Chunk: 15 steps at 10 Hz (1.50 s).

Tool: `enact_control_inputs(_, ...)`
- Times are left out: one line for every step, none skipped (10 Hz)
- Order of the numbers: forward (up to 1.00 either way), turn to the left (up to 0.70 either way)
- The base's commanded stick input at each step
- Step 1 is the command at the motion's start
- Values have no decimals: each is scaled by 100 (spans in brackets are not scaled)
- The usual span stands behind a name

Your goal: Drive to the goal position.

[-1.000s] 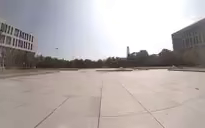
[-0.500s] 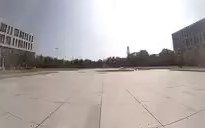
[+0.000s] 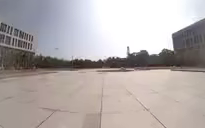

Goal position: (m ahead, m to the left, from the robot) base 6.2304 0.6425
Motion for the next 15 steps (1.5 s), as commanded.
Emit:
enact_control_inputs(68, 0)
enact_control_inputs(68, 0)
enact_control_inputs(68, 0)
enact_control_inputs(68, 0)
enact_control_inputs(68, 0)
enact_control_inputs(68, 0)
enact_control_inputs(68, 0)
enact_control_inputs(68, 0)
enact_control_inputs(68, 0)
enact_control_inputs(68, 0)
enact_control_inputs(68, 0)
enact_control_inputs(68, 0)
enact_control_inputs(68, 0)
enact_control_inputs(68, 0)
enact_control_inputs(66, 0)
